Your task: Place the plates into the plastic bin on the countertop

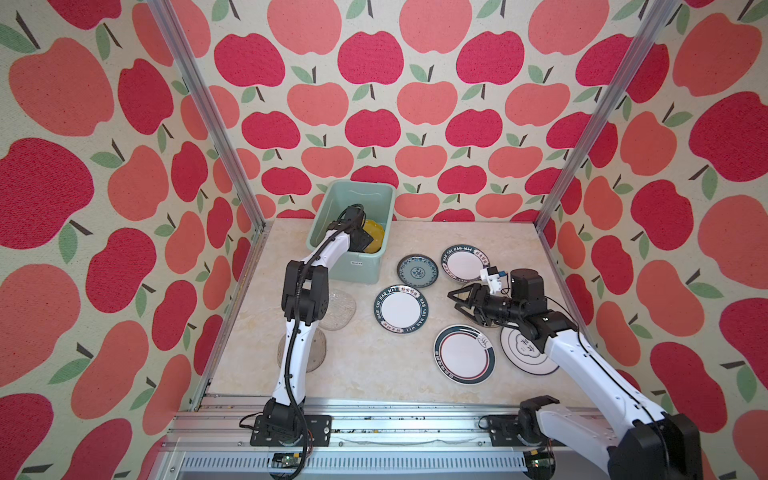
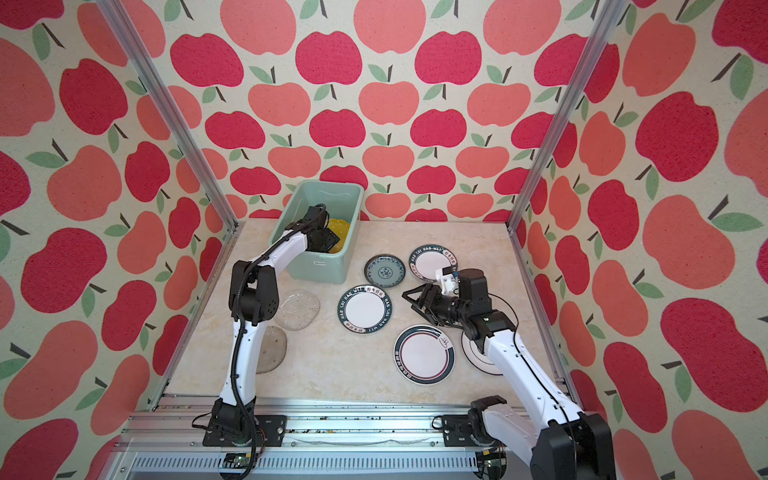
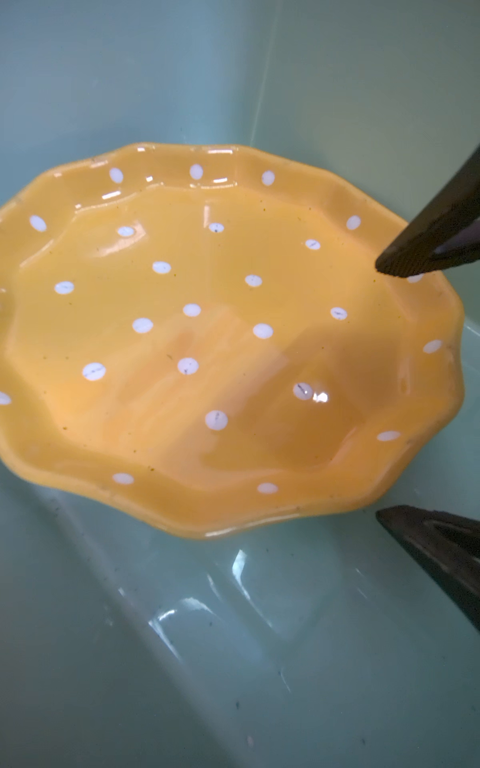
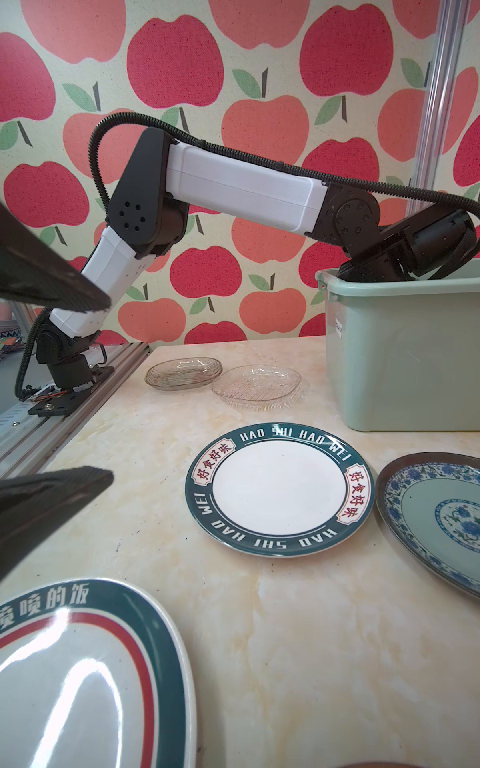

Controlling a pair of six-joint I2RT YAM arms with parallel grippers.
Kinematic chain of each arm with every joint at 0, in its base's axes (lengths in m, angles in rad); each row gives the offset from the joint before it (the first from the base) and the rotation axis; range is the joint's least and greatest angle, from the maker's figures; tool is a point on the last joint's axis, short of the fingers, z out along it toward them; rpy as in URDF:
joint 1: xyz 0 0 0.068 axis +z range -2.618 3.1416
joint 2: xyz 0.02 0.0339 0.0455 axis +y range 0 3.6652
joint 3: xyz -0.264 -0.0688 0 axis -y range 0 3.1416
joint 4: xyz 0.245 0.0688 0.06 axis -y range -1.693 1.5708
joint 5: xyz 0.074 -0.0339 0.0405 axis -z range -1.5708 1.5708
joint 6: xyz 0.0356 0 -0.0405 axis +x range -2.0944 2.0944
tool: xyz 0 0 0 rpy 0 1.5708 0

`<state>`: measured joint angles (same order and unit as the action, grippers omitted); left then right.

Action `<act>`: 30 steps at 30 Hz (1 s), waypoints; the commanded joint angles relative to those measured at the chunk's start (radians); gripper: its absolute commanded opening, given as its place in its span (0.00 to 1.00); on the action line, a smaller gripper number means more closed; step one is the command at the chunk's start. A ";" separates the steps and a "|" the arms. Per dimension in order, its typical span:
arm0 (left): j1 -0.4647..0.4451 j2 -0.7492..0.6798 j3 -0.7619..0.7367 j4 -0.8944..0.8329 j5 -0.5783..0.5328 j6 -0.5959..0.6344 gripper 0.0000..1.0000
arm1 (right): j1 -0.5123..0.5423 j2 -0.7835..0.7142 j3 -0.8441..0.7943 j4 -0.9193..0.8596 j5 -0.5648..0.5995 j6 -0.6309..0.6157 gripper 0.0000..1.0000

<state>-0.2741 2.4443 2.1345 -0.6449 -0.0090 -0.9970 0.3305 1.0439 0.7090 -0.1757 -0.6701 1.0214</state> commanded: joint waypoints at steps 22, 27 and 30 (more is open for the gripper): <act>-0.064 -0.675 -0.300 0.091 0.025 0.438 0.98 | -0.028 0.057 0.206 -0.365 0.055 -0.349 0.68; -0.097 -0.950 -0.542 0.124 0.144 0.493 0.97 | -0.042 0.077 0.272 -0.475 0.113 -0.451 0.69; -0.111 -1.104 -0.674 0.113 0.228 0.483 0.97 | -0.055 0.080 0.285 -0.495 0.119 -0.477 0.70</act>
<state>-0.3737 1.4273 1.5368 -0.5301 0.1207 -0.5468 0.2878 1.1175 0.9619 -0.5823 -0.5842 0.6292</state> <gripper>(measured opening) 0.969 0.698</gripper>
